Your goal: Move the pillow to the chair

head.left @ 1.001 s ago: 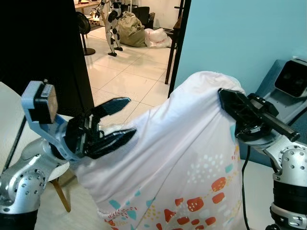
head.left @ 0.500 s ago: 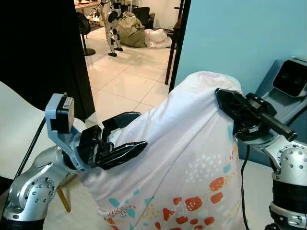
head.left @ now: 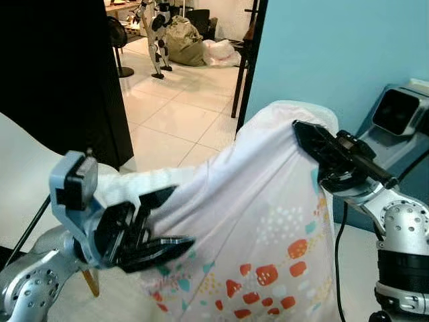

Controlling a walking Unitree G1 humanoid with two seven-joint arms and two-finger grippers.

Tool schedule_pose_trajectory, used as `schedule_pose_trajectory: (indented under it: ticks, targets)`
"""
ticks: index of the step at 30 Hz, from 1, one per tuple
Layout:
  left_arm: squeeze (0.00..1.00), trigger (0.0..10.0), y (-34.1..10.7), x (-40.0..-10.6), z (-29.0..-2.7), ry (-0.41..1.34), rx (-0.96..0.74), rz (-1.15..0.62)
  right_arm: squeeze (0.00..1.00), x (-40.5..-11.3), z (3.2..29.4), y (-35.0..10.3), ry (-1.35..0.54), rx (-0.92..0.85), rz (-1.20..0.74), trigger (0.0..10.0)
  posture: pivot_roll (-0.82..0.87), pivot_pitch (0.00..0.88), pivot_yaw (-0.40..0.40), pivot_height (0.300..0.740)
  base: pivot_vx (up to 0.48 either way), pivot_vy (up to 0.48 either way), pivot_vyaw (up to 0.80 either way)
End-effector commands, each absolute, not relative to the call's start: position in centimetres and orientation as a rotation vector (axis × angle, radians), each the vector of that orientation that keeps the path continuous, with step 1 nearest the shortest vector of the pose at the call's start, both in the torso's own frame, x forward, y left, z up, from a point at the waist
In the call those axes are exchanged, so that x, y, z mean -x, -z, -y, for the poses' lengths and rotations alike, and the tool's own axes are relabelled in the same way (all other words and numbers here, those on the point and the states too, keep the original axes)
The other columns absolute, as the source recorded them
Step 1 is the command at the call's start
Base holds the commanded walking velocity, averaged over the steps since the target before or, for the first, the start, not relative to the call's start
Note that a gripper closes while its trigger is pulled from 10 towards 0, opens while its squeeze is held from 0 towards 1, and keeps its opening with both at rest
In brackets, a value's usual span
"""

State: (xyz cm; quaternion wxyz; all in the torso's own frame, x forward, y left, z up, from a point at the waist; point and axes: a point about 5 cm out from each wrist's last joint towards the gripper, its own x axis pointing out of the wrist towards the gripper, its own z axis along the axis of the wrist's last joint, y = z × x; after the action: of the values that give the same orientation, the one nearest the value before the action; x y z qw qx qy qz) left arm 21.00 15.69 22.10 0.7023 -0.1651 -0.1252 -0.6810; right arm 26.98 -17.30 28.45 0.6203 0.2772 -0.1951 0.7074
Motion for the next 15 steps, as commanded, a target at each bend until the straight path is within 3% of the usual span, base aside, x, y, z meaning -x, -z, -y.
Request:
schedule_pose_trajectory:
  ticks: [1, 12, 15]
  targets:
    - [0.00, 10.0, -22.1, -20.6, -15.7, 1.539, 0.340, 0.254, 0.00, -26.8, 17.9, -29.8, -1.634, -0.590, 0.532, 0.0, 0.05, 0.000, -0.064, 0.740, 0.000, 0.000, 0.00]
    - [0.00, 10.0, -20.6, -20.7, -16.4, 1.478, 0.278, 0.151, 0.00, -26.7, 18.4, -30.4, -1.646, -0.565, 0.564, 0.0, 0.05, 0.000, -0.062, 0.740, 0.000, 0.000, 0.00]
    - [0.00, 10.0, -19.2, -22.6, -18.3, 1.322, 0.120, 0.070, 0.00, -26.4, 18.5, -30.5, -1.666, -0.562, 0.565, 0.0, 0.05, 0.000, -0.062, 0.740, 0.000, 0.000, 0.00]
